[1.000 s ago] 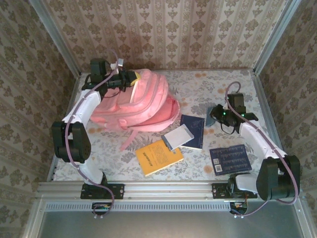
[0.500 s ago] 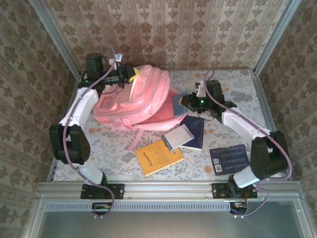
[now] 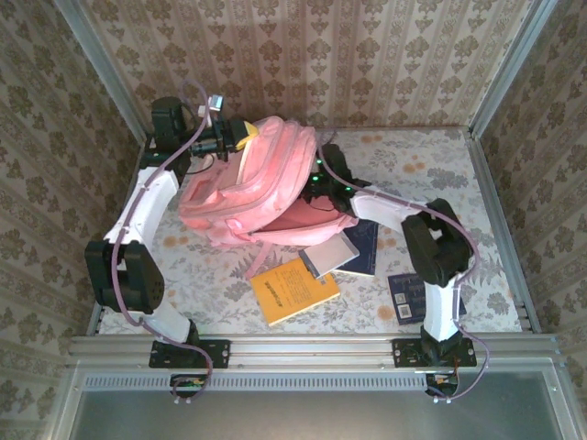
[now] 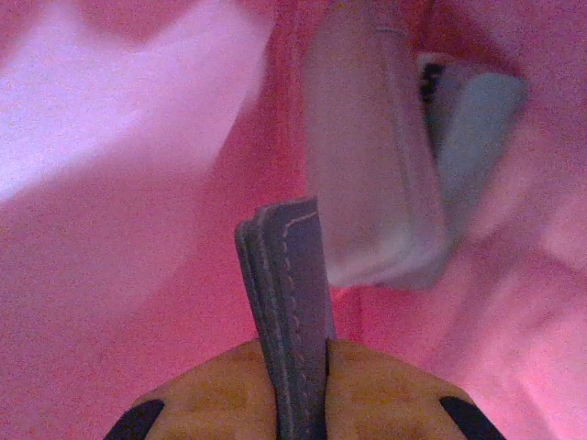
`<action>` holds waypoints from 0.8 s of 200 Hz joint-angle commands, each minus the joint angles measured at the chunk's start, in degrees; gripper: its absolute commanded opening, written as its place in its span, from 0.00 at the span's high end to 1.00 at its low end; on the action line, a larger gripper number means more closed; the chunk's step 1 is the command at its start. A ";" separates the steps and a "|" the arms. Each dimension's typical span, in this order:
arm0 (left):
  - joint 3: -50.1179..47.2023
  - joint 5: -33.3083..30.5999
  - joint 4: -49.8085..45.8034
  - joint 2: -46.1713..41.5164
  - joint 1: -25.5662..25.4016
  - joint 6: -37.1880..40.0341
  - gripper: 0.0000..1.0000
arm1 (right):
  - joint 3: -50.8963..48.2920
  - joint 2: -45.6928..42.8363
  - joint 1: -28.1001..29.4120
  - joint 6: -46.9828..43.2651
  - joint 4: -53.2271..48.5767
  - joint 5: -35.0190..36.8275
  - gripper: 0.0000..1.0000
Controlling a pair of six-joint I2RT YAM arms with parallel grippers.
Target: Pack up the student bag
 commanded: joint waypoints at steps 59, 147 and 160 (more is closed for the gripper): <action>2.38 3.83 10.30 -1.69 -0.06 -2.96 1.00 | 30.42 25.49 9.30 10.38 -0.93 7.05 0.61; 0.12 1.80 12.84 -0.74 3.78 -5.72 1.00 | 14.56 9.84 7.18 -4.57 -6.87 10.00 0.14; -0.94 1.11 13.22 -1.17 4.63 -6.17 1.00 | 10.61 6.10 6.29 -7.19 -7.89 11.33 0.11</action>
